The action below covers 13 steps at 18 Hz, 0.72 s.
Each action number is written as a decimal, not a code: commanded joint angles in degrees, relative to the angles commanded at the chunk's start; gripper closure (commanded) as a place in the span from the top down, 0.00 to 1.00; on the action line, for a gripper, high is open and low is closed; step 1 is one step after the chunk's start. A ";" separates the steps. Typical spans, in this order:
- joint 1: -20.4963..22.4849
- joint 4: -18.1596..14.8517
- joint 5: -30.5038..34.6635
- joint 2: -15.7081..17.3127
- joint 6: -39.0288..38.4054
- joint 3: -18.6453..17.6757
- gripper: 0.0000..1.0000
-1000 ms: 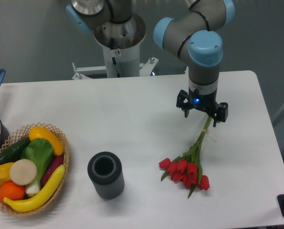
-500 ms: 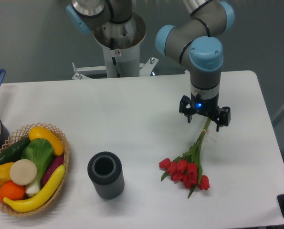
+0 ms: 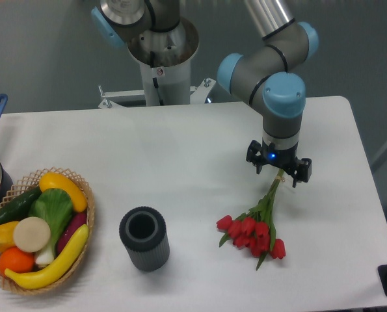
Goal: Pick up the flowers from the table
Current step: 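Lower the open gripper down onto the green tulip stems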
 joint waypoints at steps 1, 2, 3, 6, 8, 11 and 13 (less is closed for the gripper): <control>0.00 -0.09 0.00 -0.35 0.00 0.17 1.00; 0.00 0.09 -0.09 -1.05 0.00 0.26 1.00; 0.00 0.09 -0.09 -1.49 -0.09 0.61 1.00; -0.09 0.26 -0.26 -3.08 -0.35 1.49 0.98; -0.17 0.26 -0.26 -4.65 -0.35 3.07 0.96; -0.35 0.26 -0.26 -5.63 -0.61 3.25 0.78; -0.35 0.26 -0.26 -5.63 -0.70 3.08 0.65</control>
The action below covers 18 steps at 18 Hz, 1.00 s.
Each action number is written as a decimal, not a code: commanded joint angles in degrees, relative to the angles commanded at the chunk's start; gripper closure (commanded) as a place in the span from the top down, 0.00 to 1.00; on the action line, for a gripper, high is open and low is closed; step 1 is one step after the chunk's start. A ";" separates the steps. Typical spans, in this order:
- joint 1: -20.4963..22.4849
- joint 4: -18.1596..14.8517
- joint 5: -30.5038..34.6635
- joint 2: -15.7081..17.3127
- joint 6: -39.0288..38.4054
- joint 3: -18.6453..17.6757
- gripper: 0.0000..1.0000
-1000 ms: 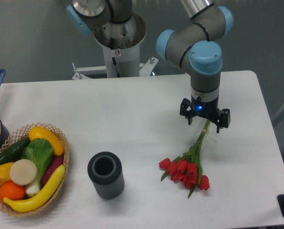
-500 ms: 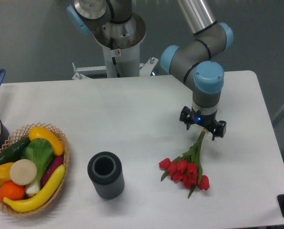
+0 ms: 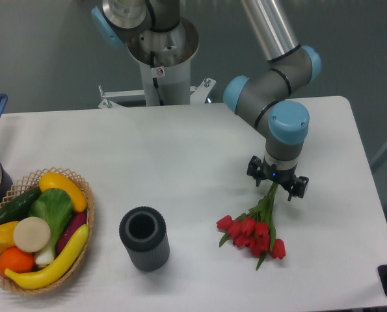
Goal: Pick up the flowers from the table
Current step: 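Lower the open gripper down onto the green tulip stems, then close the gripper around the tulip stems, then lift the gripped red tulips up off the table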
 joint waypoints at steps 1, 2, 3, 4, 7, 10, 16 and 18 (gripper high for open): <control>-0.09 0.00 0.00 0.00 0.00 -0.18 0.58; -0.09 0.00 -0.09 0.00 0.00 -0.18 0.48; -0.09 -0.09 -0.18 0.09 0.00 -0.18 0.31; -0.09 -0.17 -0.18 0.35 -0.09 -0.26 0.17; 0.09 -0.61 -1.66 1.14 -3.06 -0.44 0.00; 0.09 -0.70 -3.69 2.72 -9.93 -0.44 0.00; 0.61 -1.31 -3.43 5.88 -10.55 -0.27 0.00; 0.70 -3.41 -3.08 6.76 -10.46 0.43 0.00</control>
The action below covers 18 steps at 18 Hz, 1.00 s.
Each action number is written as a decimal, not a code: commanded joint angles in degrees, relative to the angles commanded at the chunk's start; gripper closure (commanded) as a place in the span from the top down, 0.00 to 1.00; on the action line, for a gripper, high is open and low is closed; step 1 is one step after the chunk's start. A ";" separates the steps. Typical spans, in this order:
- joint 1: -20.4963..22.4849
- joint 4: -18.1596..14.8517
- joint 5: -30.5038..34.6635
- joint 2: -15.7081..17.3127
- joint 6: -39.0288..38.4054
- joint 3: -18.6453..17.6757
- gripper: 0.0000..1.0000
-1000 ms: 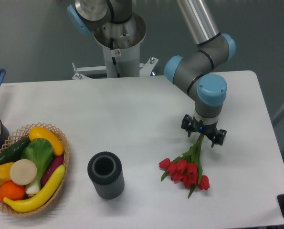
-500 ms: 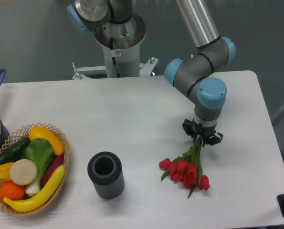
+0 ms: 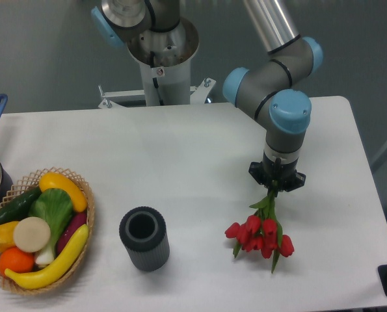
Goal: Pick up the flowers from the table
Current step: 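Lift the gripped red tulips up off the table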
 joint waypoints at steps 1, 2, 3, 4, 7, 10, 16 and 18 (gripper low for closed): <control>0.09 -1.67 0.00 0.35 0.09 0.96 0.00; 0.00 -3.34 0.00 0.44 0.52 1.93 0.00; 0.00 -4.22 0.00 0.36 0.61 3.07 0.00; 0.00 -4.67 0.00 0.44 0.70 4.12 0.00; -0.18 -9.39 0.00 0.70 3.76 6.94 0.00; -0.26 -14.32 0.44 2.11 4.39 8.79 0.00; -0.35 -19.95 2.72 3.61 6.41 10.90 0.00; -0.27 -21.63 2.90 4.04 6.68 11.60 0.00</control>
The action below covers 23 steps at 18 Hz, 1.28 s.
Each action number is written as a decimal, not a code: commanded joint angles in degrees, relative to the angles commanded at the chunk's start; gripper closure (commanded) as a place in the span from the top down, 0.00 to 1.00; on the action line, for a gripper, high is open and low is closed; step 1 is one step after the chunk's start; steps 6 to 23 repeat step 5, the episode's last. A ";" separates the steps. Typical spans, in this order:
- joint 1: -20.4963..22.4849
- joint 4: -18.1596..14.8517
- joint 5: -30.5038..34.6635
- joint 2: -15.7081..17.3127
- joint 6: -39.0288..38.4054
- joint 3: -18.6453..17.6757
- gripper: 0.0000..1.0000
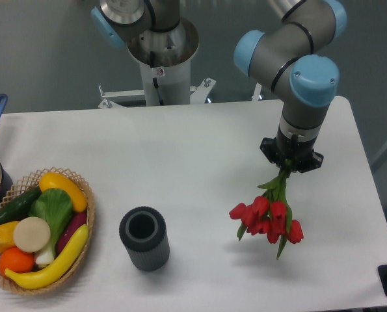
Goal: Pick up the flowers from the table
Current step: 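Lift the gripped red tulips up off the table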
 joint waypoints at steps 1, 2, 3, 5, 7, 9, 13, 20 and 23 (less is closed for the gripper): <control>0.17 -0.44 0.00 0.18 0.44 0.09 0.00; 0.26 -0.62 0.00 0.27 1.14 0.18 0.00; 0.26 -0.62 0.00 0.35 1.58 0.27 0.00; 0.26 -0.80 0.00 0.97 1.58 0.18 0.00; 0.26 -0.80 0.00 0.97 1.58 0.18 0.00; 0.26 -0.80 0.00 0.97 1.58 0.18 0.00; 0.26 -0.80 0.00 0.97 1.58 0.18 0.00; 0.26 -0.80 0.00 0.97 1.58 0.18 0.00; 0.26 -0.80 0.00 0.97 1.58 0.18 0.00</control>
